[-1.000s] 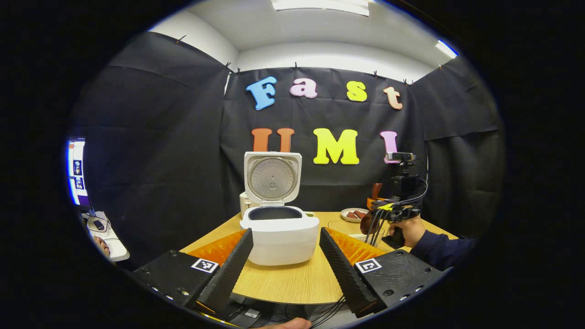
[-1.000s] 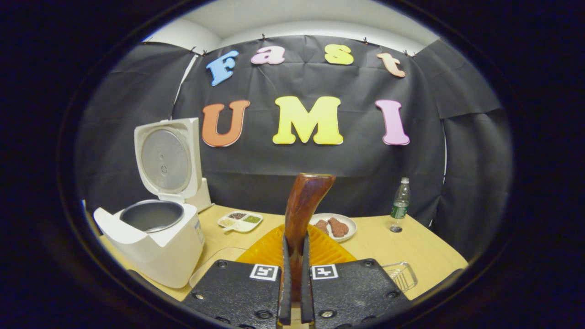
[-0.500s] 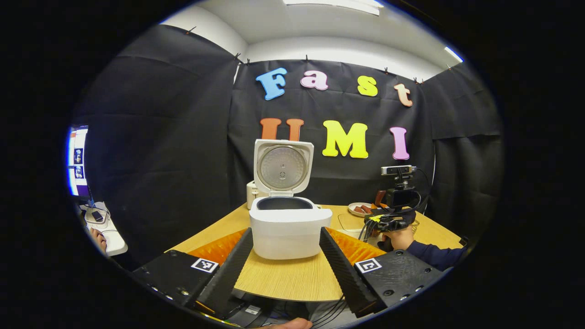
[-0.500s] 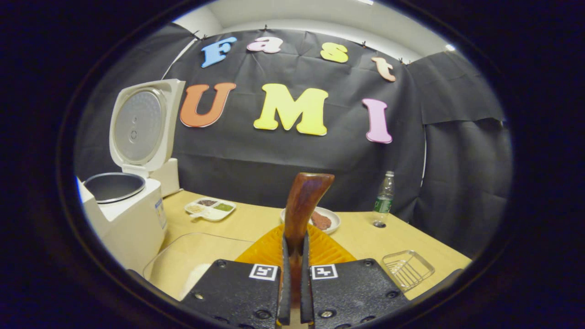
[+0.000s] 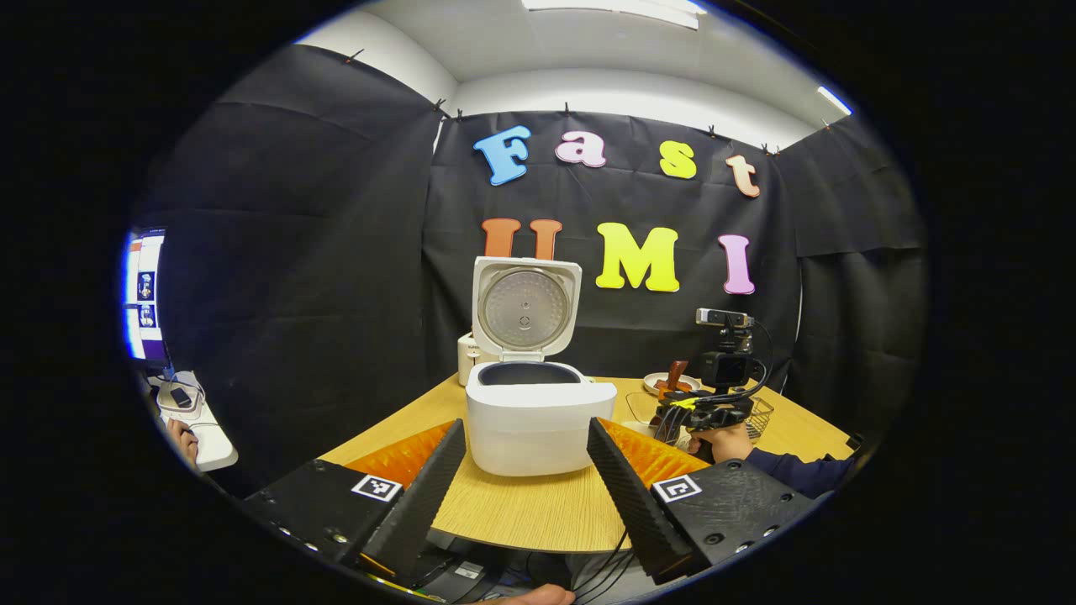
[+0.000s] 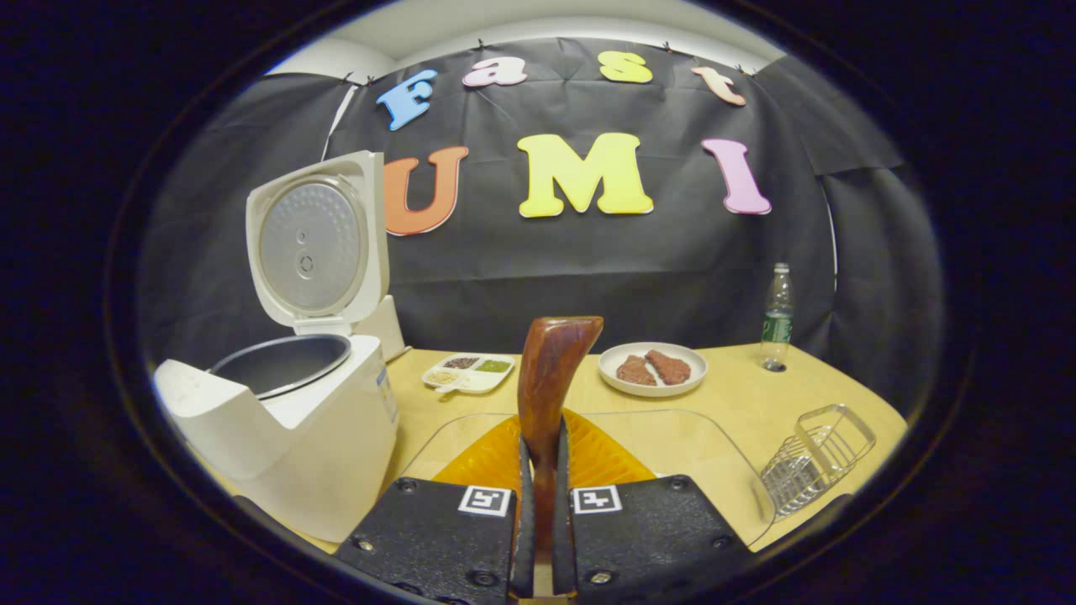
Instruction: Close the left gripper, press the button to open the rice cooker; take a wooden spoon from the chopstick holder with the right hand, scoop a spoonful of rice and pour it into the rice cooker, then put the wooden spoon back into the chopstick holder.
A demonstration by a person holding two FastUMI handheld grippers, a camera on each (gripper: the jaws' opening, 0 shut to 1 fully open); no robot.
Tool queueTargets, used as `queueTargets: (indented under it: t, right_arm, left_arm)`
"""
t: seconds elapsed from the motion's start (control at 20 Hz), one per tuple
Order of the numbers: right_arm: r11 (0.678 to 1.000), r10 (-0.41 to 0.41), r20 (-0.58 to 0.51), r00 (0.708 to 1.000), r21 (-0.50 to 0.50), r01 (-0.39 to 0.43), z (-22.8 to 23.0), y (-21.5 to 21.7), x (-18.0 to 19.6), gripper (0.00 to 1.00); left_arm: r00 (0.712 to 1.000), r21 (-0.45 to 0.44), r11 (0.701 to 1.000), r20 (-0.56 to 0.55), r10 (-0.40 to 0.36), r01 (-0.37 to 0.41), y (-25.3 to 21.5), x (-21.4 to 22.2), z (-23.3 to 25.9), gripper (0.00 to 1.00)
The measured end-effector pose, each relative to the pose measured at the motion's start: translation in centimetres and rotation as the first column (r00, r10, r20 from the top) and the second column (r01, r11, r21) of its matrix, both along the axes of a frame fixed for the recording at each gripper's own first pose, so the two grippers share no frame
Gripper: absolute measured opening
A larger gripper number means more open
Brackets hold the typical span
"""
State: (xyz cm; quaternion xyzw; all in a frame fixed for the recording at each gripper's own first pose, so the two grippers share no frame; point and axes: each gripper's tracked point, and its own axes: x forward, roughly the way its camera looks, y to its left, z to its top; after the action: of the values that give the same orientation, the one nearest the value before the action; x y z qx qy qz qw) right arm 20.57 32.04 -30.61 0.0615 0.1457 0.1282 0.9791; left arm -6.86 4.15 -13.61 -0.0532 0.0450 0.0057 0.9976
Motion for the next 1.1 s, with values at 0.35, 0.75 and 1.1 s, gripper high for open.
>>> queueTargets:
  t: [0.35, 0.75, 1.1]
  right_arm:
    - [0.962, 0.103, -0.178, 0.979, 0.269, -0.052, -0.1, 0.9, -0.7, 0.13]
    - [0.823, 0.139, -0.342, 0.929, 0.562, 0.084, -0.6, -1.8, 0.0, 0.13]
    - [0.677, 0.087, -0.34, 0.936, 0.71, 0.195, 1.2, -8.4, 0.9, 0.13]
  left_arm:
    - [1.0, -0.001, 1.0, -0.004, -0.007, 0.007, -0.3, 0.2, -0.3, 0.93]
    - [0.999, -0.014, 0.999, -0.004, -0.031, 0.031, -1.4, 0.3, 0.3, 0.93]
    - [0.997, 0.044, 0.996, -0.008, -0.072, 0.072, -3.9, 0.5, 0.6, 0.93]
